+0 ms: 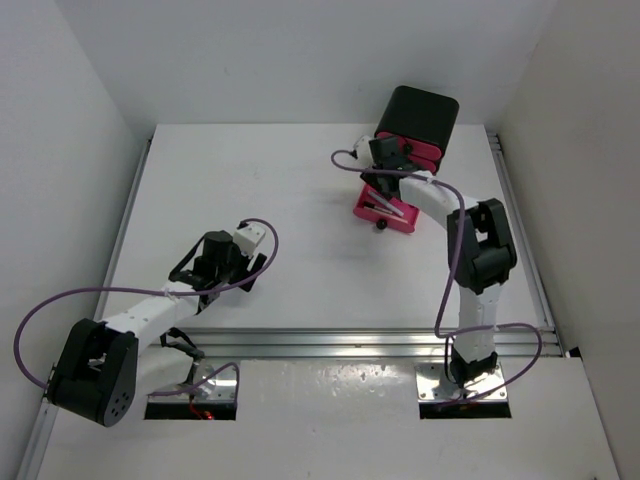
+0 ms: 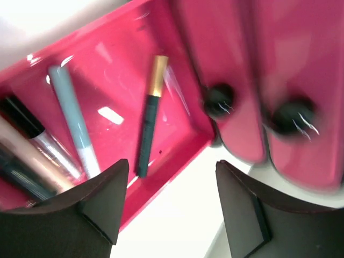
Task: Organize the makeup
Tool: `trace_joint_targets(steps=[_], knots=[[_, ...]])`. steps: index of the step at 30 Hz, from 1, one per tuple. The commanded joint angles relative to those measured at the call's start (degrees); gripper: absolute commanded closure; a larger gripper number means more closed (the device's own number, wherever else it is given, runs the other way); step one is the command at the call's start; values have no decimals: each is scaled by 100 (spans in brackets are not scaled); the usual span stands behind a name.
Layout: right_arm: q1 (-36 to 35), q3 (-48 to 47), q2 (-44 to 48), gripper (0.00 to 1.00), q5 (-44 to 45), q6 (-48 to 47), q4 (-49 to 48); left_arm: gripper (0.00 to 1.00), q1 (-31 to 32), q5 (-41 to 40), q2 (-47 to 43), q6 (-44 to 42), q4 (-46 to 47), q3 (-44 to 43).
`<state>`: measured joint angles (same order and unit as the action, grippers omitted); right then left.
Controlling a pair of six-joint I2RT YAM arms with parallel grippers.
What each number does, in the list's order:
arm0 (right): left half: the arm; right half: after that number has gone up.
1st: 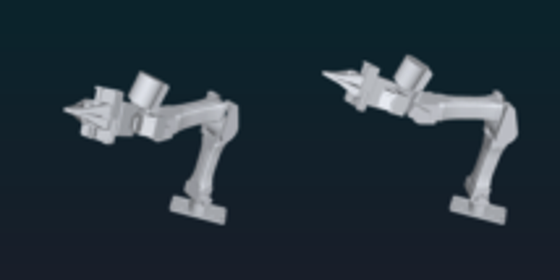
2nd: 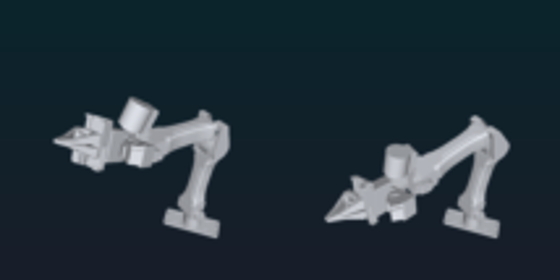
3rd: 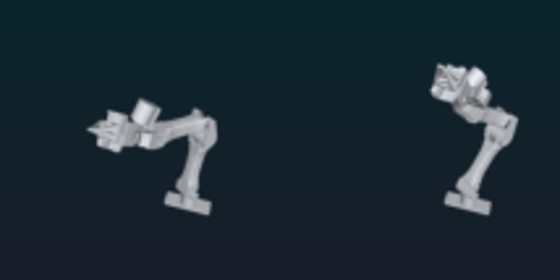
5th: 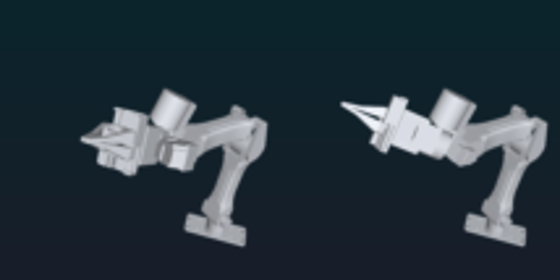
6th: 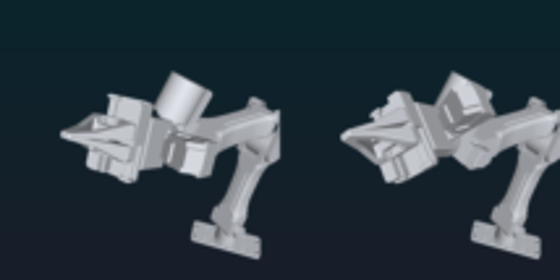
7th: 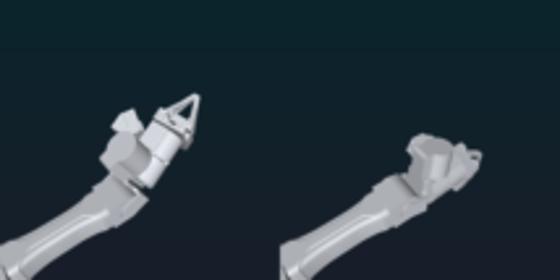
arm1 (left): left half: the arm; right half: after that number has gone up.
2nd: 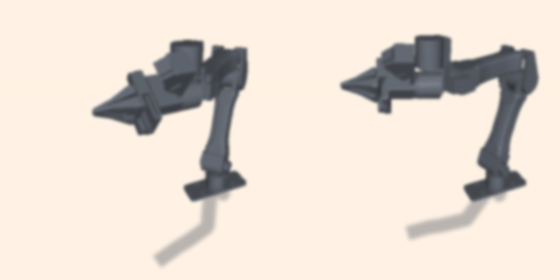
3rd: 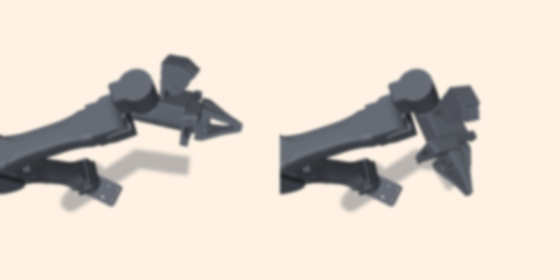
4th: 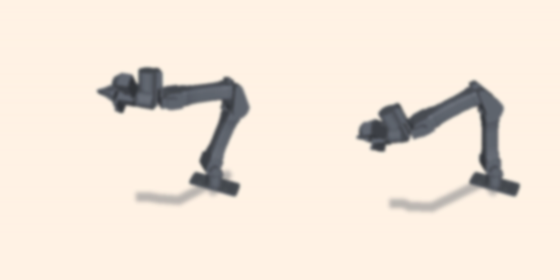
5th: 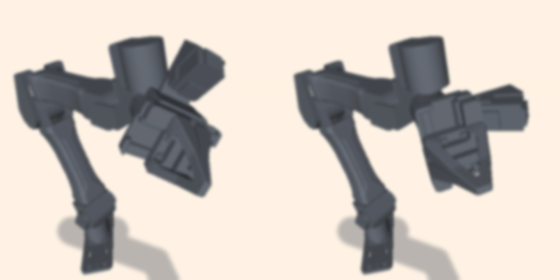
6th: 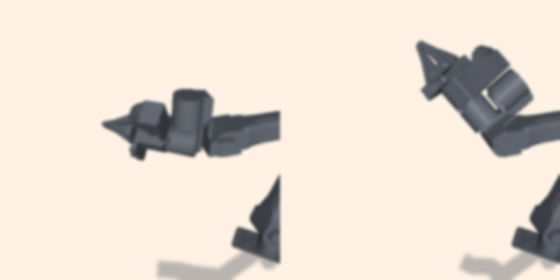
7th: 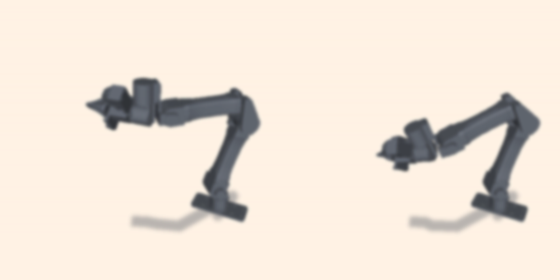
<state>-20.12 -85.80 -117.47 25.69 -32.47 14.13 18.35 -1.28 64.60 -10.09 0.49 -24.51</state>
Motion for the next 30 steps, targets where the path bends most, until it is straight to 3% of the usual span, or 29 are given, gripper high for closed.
trace_joint_targets(steps=[1, 5, 10, 26, 30], knots=[[17, 54, 1031, 34, 323, 2495, 201, 17, 46, 58, -132, -37, 162, 25], [-88, 1341, 1716, 34, 137, 5393, 117, 17, 46, 58, -79, -37, 162, 25], [-572, 2093, 1877, 36, 795, 7277, 11, 17, 46, 58, -26, -37, 162, 25], [-783, 1865, 815, 35, 868, 8037, -137, 17, 46, 58, -79, -37, 214, 78], [-765, 1795, 603, 41, 928, 8002, -305, 17, 46, 58, -79, -37, 214, 78]])
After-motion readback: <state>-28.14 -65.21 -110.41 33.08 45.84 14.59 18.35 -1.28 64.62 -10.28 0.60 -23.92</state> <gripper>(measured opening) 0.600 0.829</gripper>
